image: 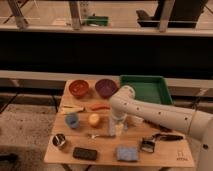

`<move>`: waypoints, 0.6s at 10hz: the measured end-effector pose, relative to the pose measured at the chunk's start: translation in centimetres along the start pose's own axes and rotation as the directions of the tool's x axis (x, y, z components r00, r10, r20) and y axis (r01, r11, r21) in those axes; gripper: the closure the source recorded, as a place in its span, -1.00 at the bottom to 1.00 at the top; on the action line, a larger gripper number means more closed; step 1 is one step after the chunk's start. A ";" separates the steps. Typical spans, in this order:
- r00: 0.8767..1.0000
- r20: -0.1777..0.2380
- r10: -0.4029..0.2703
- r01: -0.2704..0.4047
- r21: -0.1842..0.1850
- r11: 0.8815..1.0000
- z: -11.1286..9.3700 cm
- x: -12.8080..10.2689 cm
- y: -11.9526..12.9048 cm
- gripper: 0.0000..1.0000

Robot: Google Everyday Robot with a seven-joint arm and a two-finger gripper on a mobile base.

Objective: Wipe table surface with towel

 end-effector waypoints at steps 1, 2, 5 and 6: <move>1.000 0.002 0.003 -0.003 -0.001 1.000 0.1 0.1 -0.1 -0.60; 1.000 0.004 0.008 -0.008 -0.002 1.000 0.3 0.3 -0.2 -0.60; 1.000 0.008 0.018 -0.018 -0.008 1.000 0.7 0.4 -0.5 -0.60; 1.000 0.007 0.022 -0.022 -0.013 1.000 0.9 0.5 -0.5 -0.60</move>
